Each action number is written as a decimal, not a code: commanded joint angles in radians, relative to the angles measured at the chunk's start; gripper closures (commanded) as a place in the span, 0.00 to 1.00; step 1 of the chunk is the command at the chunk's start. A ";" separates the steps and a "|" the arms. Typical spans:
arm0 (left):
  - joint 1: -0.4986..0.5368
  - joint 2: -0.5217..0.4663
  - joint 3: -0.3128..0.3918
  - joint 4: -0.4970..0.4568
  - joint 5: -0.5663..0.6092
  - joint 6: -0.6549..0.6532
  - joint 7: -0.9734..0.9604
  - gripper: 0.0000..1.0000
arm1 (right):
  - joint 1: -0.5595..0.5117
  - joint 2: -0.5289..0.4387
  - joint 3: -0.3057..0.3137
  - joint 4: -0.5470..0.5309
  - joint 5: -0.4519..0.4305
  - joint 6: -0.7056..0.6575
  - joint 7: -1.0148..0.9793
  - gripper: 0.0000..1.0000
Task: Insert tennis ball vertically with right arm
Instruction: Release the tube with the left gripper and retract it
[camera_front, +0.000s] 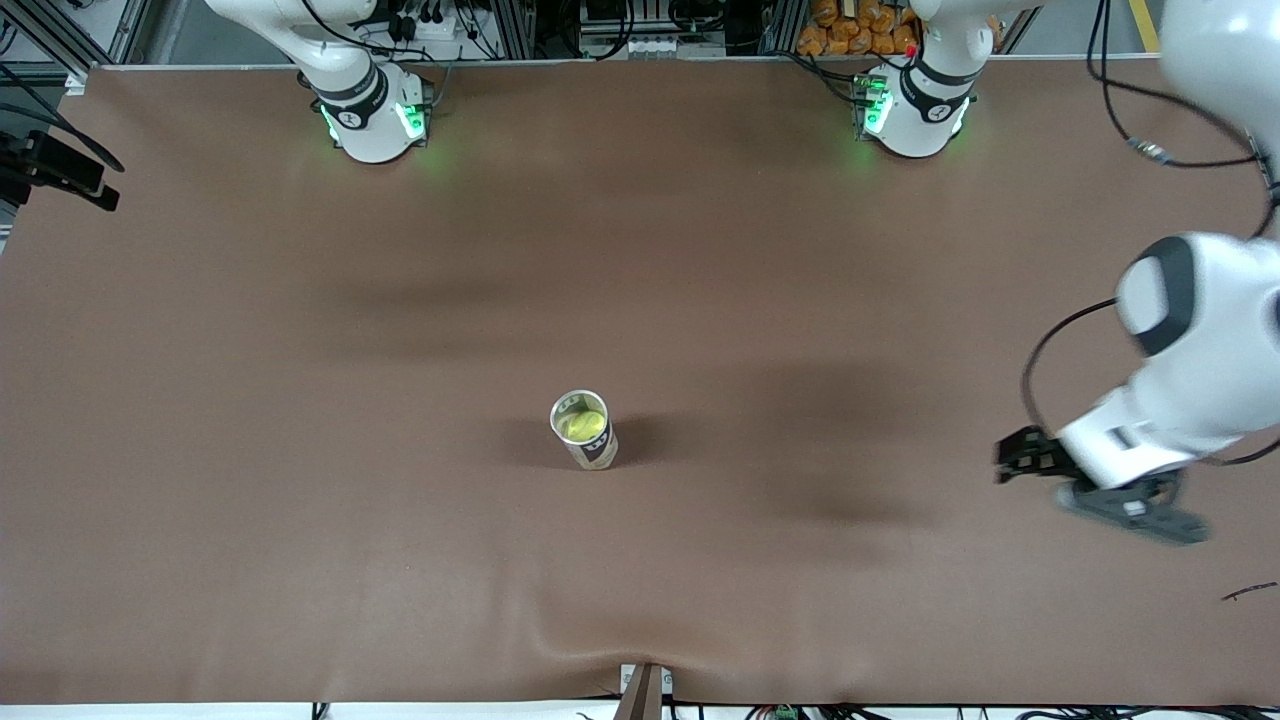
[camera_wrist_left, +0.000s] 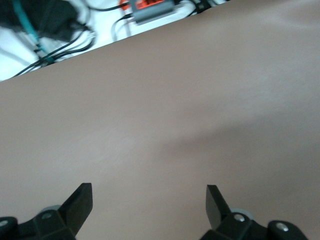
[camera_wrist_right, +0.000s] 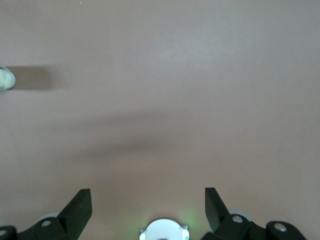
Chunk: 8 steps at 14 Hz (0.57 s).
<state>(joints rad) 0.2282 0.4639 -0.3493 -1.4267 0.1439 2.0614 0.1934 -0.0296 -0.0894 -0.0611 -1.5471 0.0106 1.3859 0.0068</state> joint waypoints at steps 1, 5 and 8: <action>0.019 -0.099 0.012 -0.031 -0.012 -0.096 -0.012 0.00 | 0.010 0.005 -0.005 0.013 -0.003 0.016 -0.018 0.00; 0.086 -0.212 0.010 -0.035 -0.017 -0.236 -0.032 0.00 | 0.002 0.017 -0.005 0.027 0.006 0.042 -0.016 0.00; 0.086 -0.292 0.012 -0.038 -0.017 -0.341 -0.180 0.00 | 0.005 0.023 -0.006 0.027 -0.006 0.088 -0.016 0.00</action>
<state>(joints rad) 0.3159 0.2459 -0.3404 -1.4269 0.1410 1.7739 0.1030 -0.0293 -0.0805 -0.0623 -1.5435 0.0125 1.4631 0.0006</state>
